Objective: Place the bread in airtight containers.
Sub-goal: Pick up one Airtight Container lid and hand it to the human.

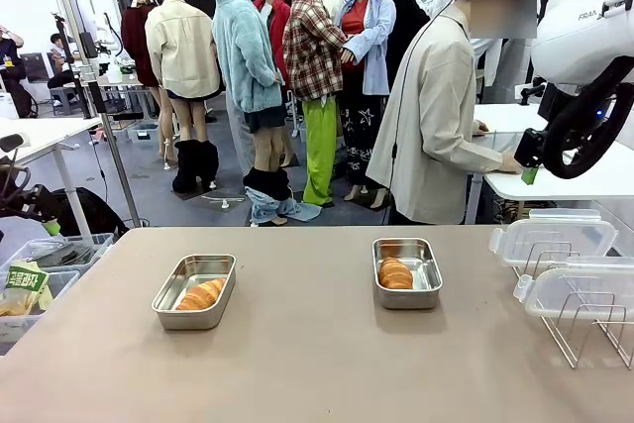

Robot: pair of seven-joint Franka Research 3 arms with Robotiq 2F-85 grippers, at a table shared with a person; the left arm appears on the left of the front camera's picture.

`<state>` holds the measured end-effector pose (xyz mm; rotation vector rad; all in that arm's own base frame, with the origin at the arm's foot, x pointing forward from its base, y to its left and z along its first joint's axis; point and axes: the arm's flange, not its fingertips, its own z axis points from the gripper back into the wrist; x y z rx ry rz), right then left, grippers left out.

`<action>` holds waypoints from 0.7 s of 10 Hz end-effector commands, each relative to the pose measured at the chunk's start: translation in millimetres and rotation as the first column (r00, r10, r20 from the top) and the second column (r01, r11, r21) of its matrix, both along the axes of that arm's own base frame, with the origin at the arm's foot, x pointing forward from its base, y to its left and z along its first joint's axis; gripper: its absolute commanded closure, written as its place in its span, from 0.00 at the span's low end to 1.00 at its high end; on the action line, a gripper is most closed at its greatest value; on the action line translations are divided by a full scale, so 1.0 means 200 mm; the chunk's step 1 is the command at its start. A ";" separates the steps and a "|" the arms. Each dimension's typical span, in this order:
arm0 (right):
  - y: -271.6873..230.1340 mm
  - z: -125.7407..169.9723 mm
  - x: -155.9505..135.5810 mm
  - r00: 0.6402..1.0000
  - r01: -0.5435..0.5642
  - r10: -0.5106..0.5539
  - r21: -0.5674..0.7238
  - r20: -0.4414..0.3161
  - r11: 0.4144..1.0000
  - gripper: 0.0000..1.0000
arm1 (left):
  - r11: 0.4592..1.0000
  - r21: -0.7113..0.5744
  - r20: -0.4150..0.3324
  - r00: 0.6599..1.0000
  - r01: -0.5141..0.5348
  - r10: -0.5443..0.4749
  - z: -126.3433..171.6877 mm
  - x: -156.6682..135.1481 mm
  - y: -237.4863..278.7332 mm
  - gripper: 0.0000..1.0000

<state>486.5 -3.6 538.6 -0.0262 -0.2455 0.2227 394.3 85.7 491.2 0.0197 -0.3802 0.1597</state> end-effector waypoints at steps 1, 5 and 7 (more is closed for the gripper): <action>0.00 -0.01 0.01 1.000 0.015 -0.015 -0.017 0.010 1.000 0.00 | 1.000 -0.001 -0.003 1.000 -0.001 0.001 0.01 0.00 0.00 0.00; 0.00 -0.01 0.01 1.000 0.015 -0.015 -0.017 0.010 1.000 0.00 | 1.000 -0.001 -0.003 1.000 -0.001 0.001 0.01 0.00 0.00 0.00; 0.00 -0.01 0.01 1.000 0.015 -0.015 -0.017 0.010 1.000 0.00 | 1.000 -0.001 -0.003 1.000 -0.001 0.001 0.01 0.00 0.00 0.00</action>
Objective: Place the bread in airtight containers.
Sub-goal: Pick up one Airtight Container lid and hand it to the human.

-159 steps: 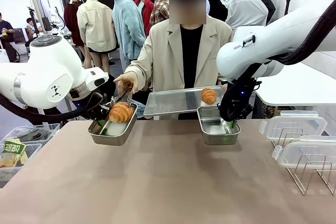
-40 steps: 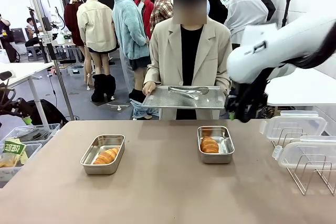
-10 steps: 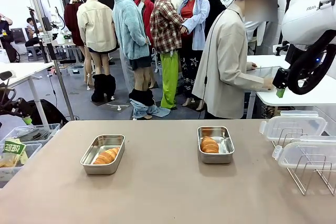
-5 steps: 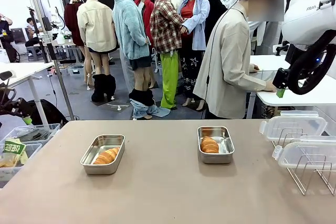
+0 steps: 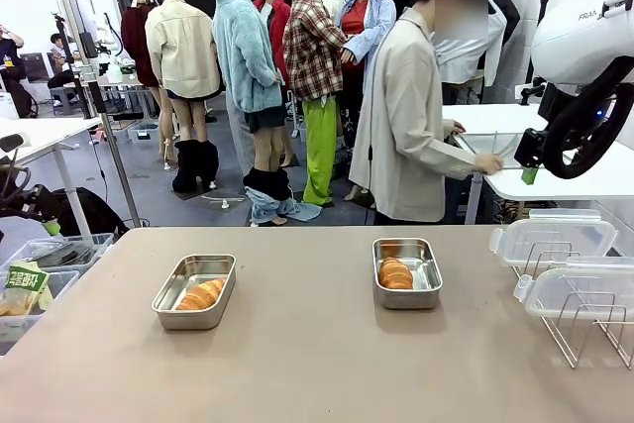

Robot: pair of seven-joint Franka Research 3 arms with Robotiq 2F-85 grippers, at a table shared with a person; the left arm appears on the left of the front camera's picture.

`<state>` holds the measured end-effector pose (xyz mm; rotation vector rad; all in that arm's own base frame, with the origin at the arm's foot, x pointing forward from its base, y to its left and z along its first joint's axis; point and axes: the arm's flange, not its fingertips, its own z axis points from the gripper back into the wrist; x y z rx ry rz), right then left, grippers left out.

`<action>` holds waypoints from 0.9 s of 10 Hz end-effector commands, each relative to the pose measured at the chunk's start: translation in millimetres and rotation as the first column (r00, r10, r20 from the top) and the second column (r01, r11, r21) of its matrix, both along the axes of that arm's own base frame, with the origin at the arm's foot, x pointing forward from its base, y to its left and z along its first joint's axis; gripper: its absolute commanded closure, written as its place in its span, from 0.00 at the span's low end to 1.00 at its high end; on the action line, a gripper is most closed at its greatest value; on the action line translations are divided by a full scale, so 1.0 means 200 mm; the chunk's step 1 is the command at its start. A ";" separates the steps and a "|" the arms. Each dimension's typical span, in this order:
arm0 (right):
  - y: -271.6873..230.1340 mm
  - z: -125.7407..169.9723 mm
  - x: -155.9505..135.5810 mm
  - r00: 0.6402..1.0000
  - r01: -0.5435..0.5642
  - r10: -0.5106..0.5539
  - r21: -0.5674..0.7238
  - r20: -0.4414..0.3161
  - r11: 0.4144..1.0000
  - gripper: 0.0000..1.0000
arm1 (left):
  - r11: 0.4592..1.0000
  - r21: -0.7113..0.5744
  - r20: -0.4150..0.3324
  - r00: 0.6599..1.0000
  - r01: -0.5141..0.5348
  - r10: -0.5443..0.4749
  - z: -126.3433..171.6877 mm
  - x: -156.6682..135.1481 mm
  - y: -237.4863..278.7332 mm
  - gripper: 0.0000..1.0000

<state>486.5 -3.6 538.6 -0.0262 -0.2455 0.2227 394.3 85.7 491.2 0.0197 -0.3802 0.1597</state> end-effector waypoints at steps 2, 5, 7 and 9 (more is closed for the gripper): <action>0.00 -0.01 0.01 1.000 0.015 -0.015 -0.017 0.010 1.000 0.00 | 1.000 -0.001 -0.003 1.000 -0.001 0.001 0.01 0.00 0.00 0.00; 0.00 -0.01 0.01 1.000 0.015 -0.015 -0.017 0.010 1.000 0.00 | 1.000 -0.001 -0.003 1.000 -0.001 0.001 0.01 0.00 0.00 0.00; 0.00 -0.01 0.01 1.000 0.015 -0.015 -0.017 0.010 1.000 0.00 | 1.000 -0.001 -0.003 1.000 -0.001 0.001 0.01 0.00 0.00 0.00; 0.00 -0.01 0.01 1.000 0.015 -0.015 -0.017 0.010 1.000 0.00 | 1.000 -0.001 -0.003 1.000 -0.001 0.001 0.01 0.00 0.00 0.00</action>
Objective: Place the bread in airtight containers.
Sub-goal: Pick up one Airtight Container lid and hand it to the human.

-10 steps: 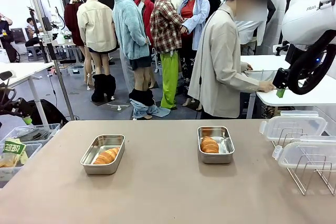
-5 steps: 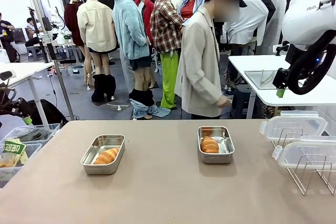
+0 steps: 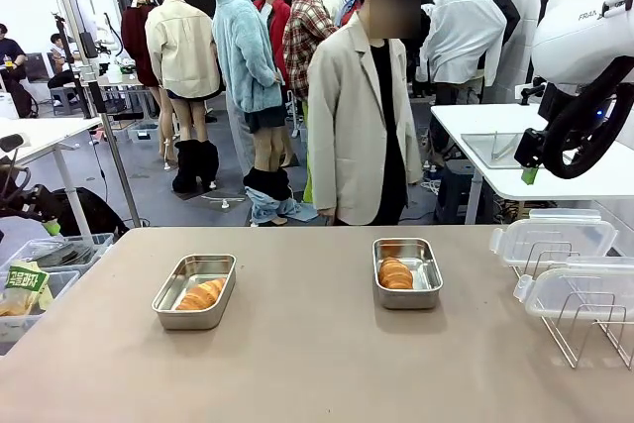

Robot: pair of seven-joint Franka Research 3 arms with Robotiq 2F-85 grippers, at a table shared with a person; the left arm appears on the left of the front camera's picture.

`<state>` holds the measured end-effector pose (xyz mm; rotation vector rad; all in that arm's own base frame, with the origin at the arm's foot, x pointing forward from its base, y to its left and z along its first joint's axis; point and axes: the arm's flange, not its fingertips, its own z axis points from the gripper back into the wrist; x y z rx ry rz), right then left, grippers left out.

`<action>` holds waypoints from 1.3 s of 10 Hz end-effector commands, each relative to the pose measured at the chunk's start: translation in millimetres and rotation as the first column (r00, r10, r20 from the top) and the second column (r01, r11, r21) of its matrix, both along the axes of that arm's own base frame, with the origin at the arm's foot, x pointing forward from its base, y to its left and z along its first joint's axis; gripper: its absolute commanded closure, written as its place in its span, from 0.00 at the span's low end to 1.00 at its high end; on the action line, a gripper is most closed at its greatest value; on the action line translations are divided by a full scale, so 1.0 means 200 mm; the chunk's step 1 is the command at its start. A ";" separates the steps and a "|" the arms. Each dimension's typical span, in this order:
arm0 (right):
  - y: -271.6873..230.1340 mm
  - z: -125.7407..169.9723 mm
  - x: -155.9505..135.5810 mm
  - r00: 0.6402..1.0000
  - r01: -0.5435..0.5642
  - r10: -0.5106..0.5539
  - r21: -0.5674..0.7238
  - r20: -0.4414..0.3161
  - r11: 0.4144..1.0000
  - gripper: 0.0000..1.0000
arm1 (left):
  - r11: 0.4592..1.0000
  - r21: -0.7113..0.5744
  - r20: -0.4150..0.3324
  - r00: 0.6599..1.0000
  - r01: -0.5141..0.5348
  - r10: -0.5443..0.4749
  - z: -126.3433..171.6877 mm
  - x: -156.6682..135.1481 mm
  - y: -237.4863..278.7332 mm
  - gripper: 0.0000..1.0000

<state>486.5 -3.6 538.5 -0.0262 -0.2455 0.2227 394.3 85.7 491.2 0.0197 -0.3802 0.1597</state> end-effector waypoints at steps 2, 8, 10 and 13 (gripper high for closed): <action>0.00 -0.01 0.01 1.000 0.015 -0.015 -0.017 0.010 1.000 0.00 | 1.000 -0.001 -0.003 1.000 -0.001 0.001 0.01 0.00 0.00 0.00; 0.00 -0.01 0.01 1.000 0.015 -0.015 -0.017 0.010 1.000 0.00 | 1.000 -0.001 -0.003 1.000 -0.001 0.001 0.01 0.00 0.00 0.00; 0.00 -0.01 0.01 1.000 0.015 -0.015 -0.017 0.010 1.000 0.00 | 1.000 -0.001 -0.003 1.000 -0.001 0.001 0.01 0.00 0.00 0.00; 0.00 -0.01 0.01 1.000 0.015 -0.015 -0.017 0.010 1.000 0.00 | 1.000 -0.001 -0.003 1.000 -0.001 0.001 0.01 0.00 0.00 0.00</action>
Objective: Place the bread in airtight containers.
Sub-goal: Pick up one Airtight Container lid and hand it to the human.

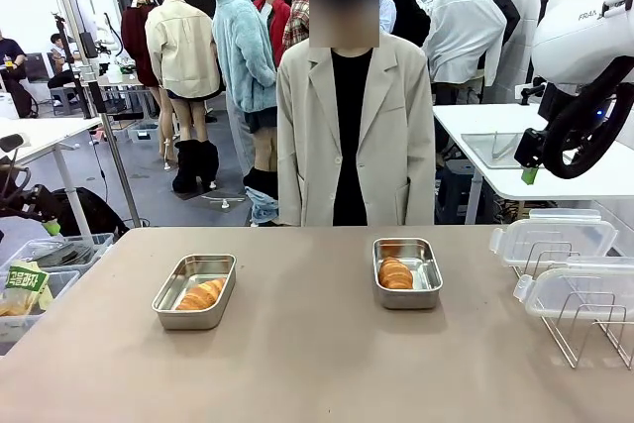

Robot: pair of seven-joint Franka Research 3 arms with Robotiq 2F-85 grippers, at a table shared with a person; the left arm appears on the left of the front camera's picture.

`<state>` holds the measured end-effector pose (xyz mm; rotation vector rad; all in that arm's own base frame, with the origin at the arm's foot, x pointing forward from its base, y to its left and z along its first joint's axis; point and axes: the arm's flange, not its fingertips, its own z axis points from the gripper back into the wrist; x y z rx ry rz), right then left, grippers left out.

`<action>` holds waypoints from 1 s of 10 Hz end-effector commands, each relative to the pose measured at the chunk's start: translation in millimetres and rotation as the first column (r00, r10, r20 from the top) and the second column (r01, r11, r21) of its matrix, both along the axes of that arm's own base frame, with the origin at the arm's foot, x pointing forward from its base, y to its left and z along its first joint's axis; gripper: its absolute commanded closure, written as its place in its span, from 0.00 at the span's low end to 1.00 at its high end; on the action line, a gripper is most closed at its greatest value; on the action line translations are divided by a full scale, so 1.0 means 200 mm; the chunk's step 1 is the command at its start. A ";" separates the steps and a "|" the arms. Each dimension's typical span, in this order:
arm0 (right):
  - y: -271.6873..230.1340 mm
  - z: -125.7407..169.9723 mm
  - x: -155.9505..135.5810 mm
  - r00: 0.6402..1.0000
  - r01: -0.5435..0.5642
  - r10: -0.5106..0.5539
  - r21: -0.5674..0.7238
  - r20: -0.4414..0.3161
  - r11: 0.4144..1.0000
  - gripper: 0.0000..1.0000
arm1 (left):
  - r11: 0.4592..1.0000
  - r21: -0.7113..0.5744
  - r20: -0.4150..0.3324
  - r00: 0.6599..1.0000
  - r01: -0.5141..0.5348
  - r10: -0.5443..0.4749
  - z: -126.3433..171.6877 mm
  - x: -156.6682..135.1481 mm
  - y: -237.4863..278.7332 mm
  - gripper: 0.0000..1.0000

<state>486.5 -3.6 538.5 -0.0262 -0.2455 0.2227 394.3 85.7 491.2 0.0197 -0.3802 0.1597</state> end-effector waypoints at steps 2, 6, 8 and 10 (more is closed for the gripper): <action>0.00 -0.01 0.01 1.000 0.015 -0.015 -0.017 0.010 1.000 0.00 | 1.000 -0.001 -0.003 1.000 -0.001 0.001 0.01 0.00 0.00 0.00; 0.00 -0.01 0.01 1.000 0.015 -0.015 -0.017 0.010 1.000 0.00 | 1.000 -0.001 -0.003 1.000 -0.001 0.001 0.01 0.00 0.00 0.00; 0.00 -0.01 0.01 1.000 0.015 -0.015 -0.017 0.010 1.000 0.00 | 1.000 -0.001 -0.003 1.000 -0.001 0.001 0.01 0.00 0.00 0.00; 0.00 -0.01 0.01 1.000 0.015 -0.015 -0.017 0.010 1.000 0.00 | 1.000 -0.001 -0.003 1.000 -0.001 0.001 0.01 0.00 0.00 0.00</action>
